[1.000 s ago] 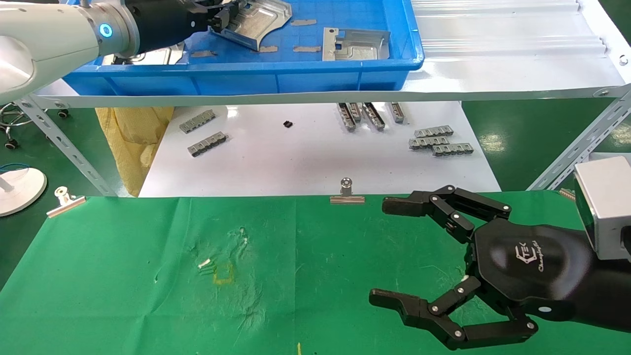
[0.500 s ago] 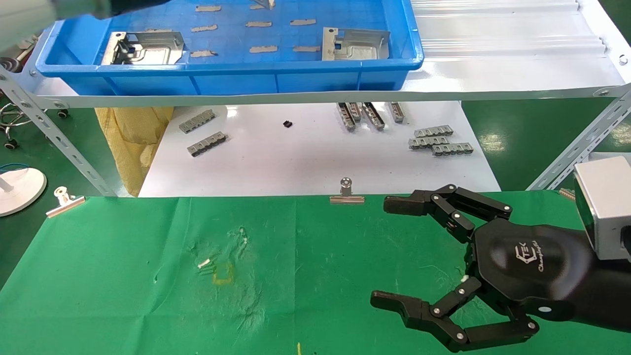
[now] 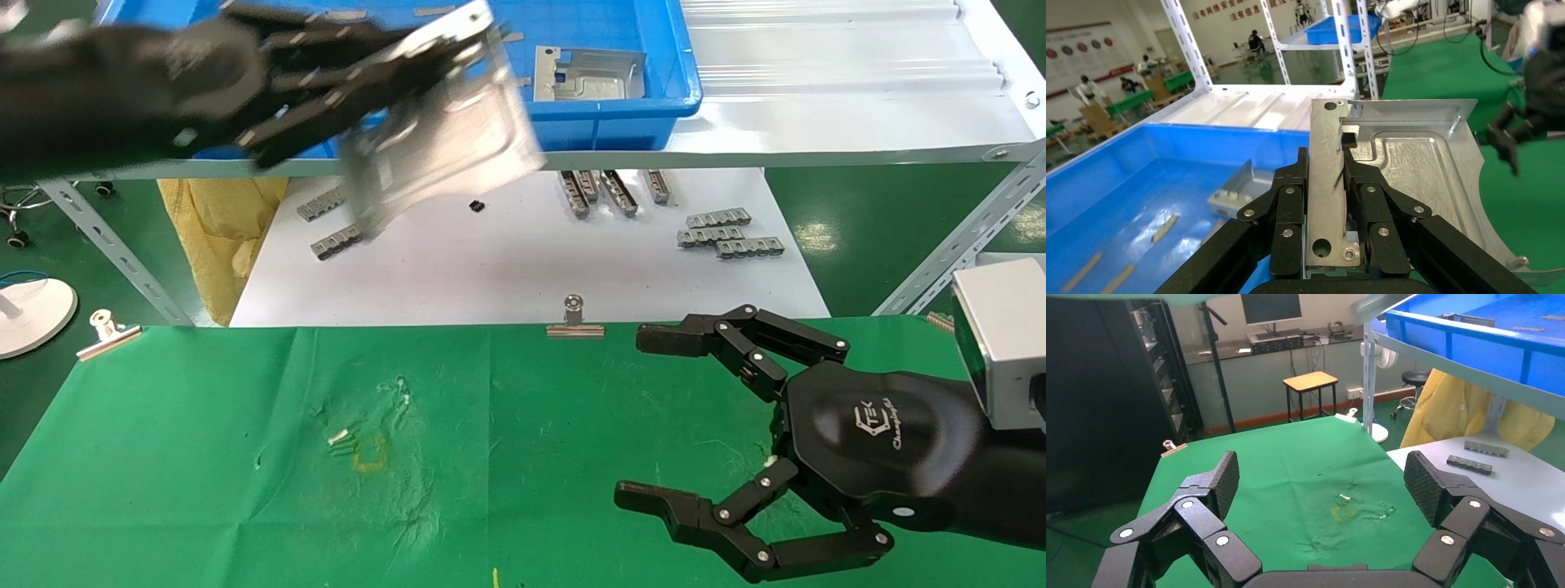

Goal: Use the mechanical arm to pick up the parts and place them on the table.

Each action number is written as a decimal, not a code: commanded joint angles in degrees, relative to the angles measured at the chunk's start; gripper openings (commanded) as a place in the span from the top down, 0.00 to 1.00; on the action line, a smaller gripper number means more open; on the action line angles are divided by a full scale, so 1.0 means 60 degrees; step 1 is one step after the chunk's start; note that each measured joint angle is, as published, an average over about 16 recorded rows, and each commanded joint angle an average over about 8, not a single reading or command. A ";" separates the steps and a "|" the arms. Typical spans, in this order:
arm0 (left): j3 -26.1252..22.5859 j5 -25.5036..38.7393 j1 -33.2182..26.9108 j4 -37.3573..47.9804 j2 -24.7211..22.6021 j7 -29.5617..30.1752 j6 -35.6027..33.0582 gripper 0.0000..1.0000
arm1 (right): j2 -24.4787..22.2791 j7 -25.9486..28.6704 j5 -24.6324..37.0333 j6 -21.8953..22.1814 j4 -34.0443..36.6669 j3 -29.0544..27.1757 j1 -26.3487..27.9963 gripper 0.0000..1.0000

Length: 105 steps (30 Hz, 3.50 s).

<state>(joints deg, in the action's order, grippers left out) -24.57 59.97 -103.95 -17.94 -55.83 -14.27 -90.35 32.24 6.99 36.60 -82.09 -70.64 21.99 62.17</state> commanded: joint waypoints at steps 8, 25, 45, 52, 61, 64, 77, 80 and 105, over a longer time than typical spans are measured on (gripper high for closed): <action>-0.1021 -0.0570 0.2337 -0.1997 0.1352 -0.1285 -0.0122 1.00 | 0.0000 0.0000 0.0000 0.0000 0.0000 0.0000 0.0000 0.00; -0.2588 0.1866 0.2174 0.0258 0.0259 -0.5121 0.1044 0.44 | 0.0000 0.0000 0.0000 0.0000 0.0000 0.0000 0.0000 0.00; -0.1971 0.0964 0.1746 0.2826 0.0047 -0.5329 0.0067 0.00 | 0.0000 0.0000 0.0000 0.0000 0.0000 0.0000 0.0000 0.00; -0.1583 0.0419 0.2049 0.3551 0.0176 -0.4113 -0.0129 0.00 | -0.0001 -0.0001 -0.0002 0.0002 0.0001 -0.0001 -0.0002 0.00; -0.1580 0.0402 0.2066 0.3473 0.0183 -0.4177 -0.0134 0.00 | -0.0001 -0.0001 -0.0002 0.0003 0.0001 -0.0001 -0.0002 0.00; -0.1559 0.0384 0.2109 0.3286 0.0218 -0.4113 -0.0113 0.00 | -0.0001 -0.0001 -0.0002 0.0003 0.0001 -0.0001 -0.0002 0.00; -0.0973 -0.0285 0.3081 0.0840 0.0854 -0.2491 0.0058 0.00 | -0.0002 -0.0001 -0.0003 0.0003 0.0002 -0.0001 -0.0003 0.00; -0.0822 -0.0458 0.3332 0.0202 0.1019 -0.2070 0.0103 0.00 | -0.0002 -0.0001 -0.0003 0.0003 0.0002 -0.0001 -0.0003 0.00; 0.0439 -0.1895 0.5426 -0.5114 0.2393 0.1431 0.0480 0.00 | -0.0002 -0.0001 -0.0003 0.0003 0.0002 -0.0001 -0.0003 0.00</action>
<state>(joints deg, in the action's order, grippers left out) -21.94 48.61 -71.40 -48.61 -41.47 -5.70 -87.47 32.23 6.98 36.58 -82.08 -70.63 21.99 62.16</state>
